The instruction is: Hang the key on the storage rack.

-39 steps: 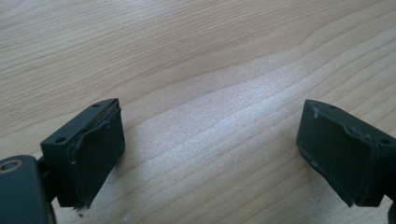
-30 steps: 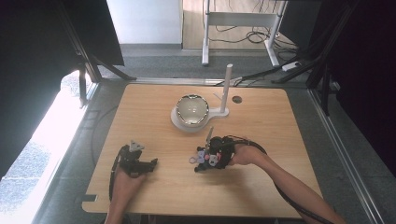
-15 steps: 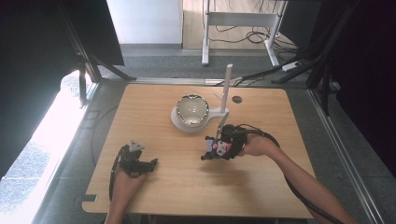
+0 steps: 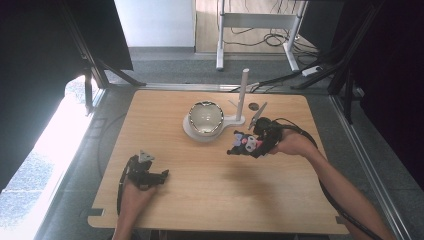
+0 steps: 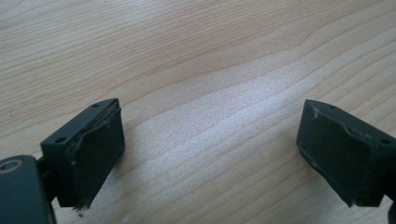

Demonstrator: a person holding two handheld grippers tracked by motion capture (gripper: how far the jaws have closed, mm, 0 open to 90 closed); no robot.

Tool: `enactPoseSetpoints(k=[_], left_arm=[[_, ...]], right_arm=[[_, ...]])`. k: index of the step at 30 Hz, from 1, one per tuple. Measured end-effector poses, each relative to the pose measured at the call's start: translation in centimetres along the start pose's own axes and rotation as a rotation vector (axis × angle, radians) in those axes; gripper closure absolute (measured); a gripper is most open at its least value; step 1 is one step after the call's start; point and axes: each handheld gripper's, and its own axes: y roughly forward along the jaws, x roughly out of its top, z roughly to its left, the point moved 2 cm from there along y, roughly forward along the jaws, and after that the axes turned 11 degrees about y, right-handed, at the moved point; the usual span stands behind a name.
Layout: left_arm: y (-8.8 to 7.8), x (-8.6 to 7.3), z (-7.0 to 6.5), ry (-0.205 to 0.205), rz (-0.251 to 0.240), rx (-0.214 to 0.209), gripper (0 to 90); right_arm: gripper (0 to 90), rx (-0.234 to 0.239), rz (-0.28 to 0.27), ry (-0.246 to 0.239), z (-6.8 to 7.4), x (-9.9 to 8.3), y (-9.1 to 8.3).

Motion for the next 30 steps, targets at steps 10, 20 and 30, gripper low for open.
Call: enactPoseSetpoints(k=[10,20,30], left_arm=[[0.0,0.0,0.0,0.002,0.002,-0.001,7.6],[0.0,0.0,0.0,0.000,0.002,-0.002,7.5],[0.0,0.0,0.0,0.000,0.003,-0.003,7.6]], right_arm=[[42.3,-0.058,-0.025,0.067,-3.0,-0.3,-3.3],[42.4,-0.089,-0.072,0.139,-5.4,0.4,-6.4],[42.4,-0.151,-0.101,0.202,-7.9,1.2,-9.0]])
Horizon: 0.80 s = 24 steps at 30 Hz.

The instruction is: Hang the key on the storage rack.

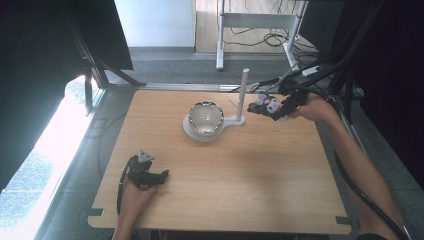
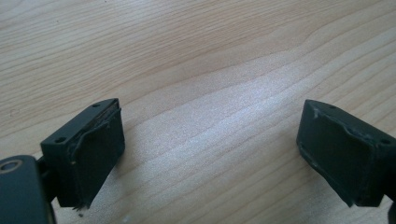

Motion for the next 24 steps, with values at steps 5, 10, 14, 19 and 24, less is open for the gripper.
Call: enactPoseSetpoints(k=[5,10,14,19,24], left_arm=[[0.0,0.0,0.0,0.000,0.000,0.000,7.5],[0.0,0.0,0.0,0.001,0.000,-0.001,7.5],[0.0,0.0,0.0,0.001,0.000,-0.001,7.5],[0.0,0.0,0.0,0.001,0.000,-0.001,7.5],[0.0,0.0,0.0,0.001,0.000,-0.001,7.5]], right_arm=[[42.5,-0.024,-0.018,0.033,-1.0,0.9,-0.9],[42.6,-0.049,-0.033,0.057,-2.0,1.7,-1.5],[42.6,-0.064,-0.055,0.061,-2.6,2.5,-2.1],[42.6,-0.074,-0.076,0.062,-2.9,3.5,-2.5],[42.6,-0.078,-0.086,0.058,-2.8,4.6,-2.6]])
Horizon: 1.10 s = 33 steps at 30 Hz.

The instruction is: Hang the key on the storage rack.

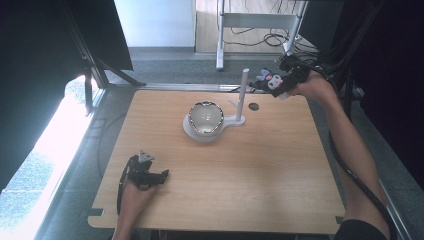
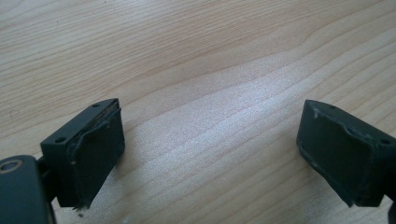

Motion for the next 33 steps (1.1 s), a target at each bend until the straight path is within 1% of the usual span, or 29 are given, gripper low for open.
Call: enactPoseSetpoints(k=[7,9,13,16,19,23,26,29,33], left_arm=[[0.0,0.0,0.0,-0.002,0.002,-0.002,7.5],[0.0,0.0,0.0,-0.001,0.002,-0.002,7.5],[0.0,0.0,0.0,-0.002,0.000,-0.001,7.5],[0.0,0.0,0.0,0.000,0.000,0.001,7.6],[0.0,0.0,0.0,0.000,0.000,0.000,7.5],[0.0,0.0,0.0,0.000,0.000,0.001,7.5],[0.0,0.0,0.0,0.000,-0.002,0.002,7.6],[0.0,0.0,0.0,-0.001,-0.002,0.002,7.6],[0.0,0.0,0.0,-0.001,-0.002,0.002,7.5]], right_arm=[[42.6,0.001,-0.003,-0.022,1.0,1.2,0.4],[42.6,0.009,-0.003,-0.029,1.3,1.3,0.5],[42.6,0.028,0.011,-0.043,2.3,1.1,1.1],[42.5,0.044,0.025,-0.058,2.9,0.8,2.0],[42.5,0.056,0.046,-0.060,3.3,0.4,3.0],[42.4,0.074,0.061,-0.055,3.4,-0.1,4.5],[42.3,0.079,0.071,-0.054,3.4,-0.6,5.5],[41.9,0.064,0.084,-0.063,3.2,-1.1,6.4],[41.4,0.055,0.085,-0.057,2.7,-1.7,7.0]])
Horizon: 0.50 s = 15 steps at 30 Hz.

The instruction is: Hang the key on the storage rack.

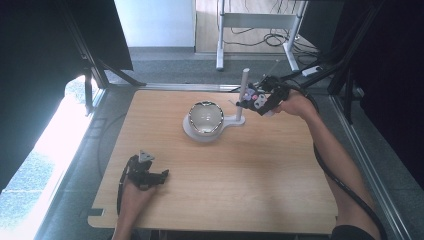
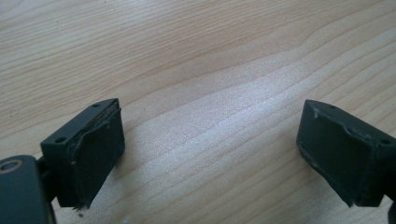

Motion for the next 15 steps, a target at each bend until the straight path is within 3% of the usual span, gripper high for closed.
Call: enactPoseSetpoints(k=[9,15], left_arm=[[0.0,0.0,0.0,-0.001,0.001,0.000,7.5],[0.0,0.0,0.0,-0.001,0.001,0.000,7.5]], right_arm=[[41.1,-0.038,-0.004,0.029,-0.8,-0.6,2.1],[36.3,-0.038,-0.026,0.004,-0.2,-0.4,3.9]])
